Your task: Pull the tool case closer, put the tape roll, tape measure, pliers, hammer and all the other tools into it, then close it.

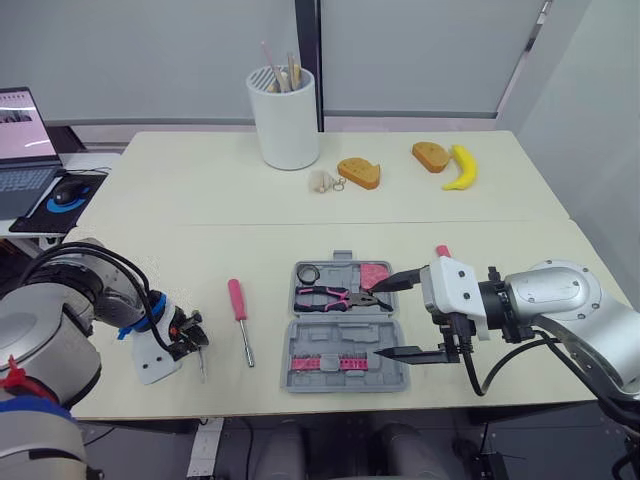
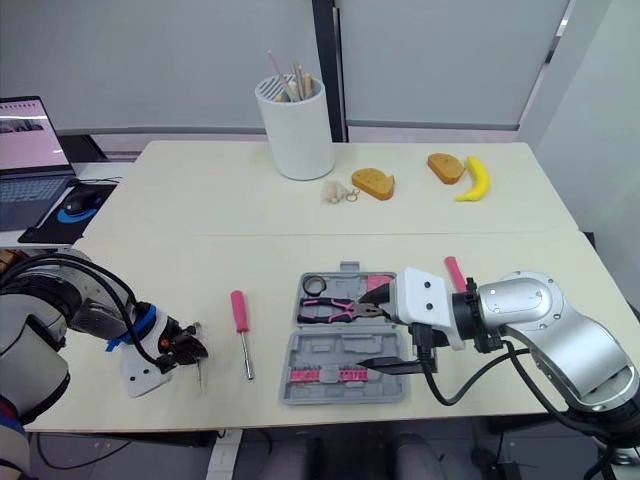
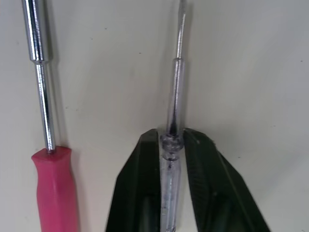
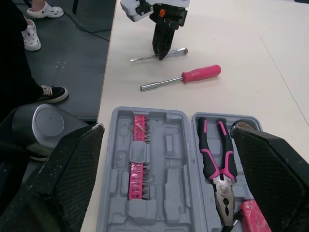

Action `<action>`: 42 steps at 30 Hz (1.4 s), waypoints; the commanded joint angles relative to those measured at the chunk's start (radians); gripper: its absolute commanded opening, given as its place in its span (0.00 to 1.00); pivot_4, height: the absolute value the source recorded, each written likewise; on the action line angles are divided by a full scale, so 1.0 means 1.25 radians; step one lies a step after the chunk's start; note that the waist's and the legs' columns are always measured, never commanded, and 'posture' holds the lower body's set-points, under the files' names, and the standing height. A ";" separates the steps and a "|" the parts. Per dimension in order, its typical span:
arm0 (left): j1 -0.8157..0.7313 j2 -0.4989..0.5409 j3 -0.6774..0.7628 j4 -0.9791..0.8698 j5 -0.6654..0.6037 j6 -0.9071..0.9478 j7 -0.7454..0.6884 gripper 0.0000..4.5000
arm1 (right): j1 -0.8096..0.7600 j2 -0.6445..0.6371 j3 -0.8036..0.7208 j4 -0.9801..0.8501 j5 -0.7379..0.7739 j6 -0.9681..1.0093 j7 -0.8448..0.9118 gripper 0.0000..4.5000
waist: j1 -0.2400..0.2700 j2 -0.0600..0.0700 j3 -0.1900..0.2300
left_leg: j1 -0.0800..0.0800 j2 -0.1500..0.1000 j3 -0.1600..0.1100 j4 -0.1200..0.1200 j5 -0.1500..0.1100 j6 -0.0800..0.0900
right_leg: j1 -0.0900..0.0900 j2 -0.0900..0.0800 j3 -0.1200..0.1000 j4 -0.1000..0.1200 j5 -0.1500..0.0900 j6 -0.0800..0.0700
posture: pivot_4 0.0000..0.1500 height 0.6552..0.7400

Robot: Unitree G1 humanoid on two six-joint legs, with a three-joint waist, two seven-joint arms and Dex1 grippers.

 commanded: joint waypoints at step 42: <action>0.919 0.425 0.713 -1.010 -1.735 1.179 -0.753 0.02 | -0.077 0.092 0.151 0.037 -0.155 -0.027 -0.059 1.00 | -0.022 -0.010 0.005 | -0.001 0.004 -0.006 0.000 0.000 0.000 | -0.003 -0.001 0.000 0.002 -0.001 -0.002 | 1.00 1.00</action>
